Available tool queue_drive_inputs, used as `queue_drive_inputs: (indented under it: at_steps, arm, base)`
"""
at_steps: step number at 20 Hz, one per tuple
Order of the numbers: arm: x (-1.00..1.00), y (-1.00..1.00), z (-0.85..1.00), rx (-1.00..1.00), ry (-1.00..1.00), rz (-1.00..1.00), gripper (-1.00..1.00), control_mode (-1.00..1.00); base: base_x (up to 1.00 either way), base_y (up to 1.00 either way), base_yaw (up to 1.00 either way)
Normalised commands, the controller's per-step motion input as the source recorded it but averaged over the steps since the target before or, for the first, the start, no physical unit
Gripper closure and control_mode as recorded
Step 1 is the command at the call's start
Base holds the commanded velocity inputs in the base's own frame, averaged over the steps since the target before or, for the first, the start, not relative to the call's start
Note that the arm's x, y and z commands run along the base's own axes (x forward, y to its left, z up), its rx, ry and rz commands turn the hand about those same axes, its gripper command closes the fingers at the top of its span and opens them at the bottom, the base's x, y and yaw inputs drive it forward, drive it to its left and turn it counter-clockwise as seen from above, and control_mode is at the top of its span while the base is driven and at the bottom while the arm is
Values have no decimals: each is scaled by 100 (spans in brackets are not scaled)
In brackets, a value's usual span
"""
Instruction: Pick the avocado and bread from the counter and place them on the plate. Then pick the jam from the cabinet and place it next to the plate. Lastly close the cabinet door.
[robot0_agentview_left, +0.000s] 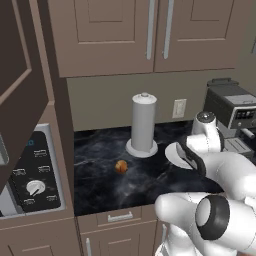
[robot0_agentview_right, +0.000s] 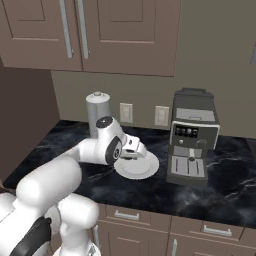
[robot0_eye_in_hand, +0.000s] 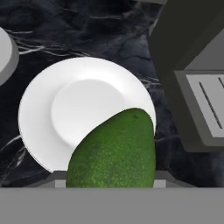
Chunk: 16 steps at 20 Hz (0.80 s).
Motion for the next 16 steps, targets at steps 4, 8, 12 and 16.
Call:
queue_drive_inputs:
  at_steps: [4,8,12,16]
  arm:
    - [35,0,-9,4,0,0,100,-100]
    - [29,0,-22,4,0,0,100,-100]
    - [26,0,-26,4,0,0,100,-100]
    - [23,0,-22,5,0,0,100,-100]
  base:
    - [0,0,0]
    - [0,0,0]
    - [0,0,0]
    - [0,0,0]
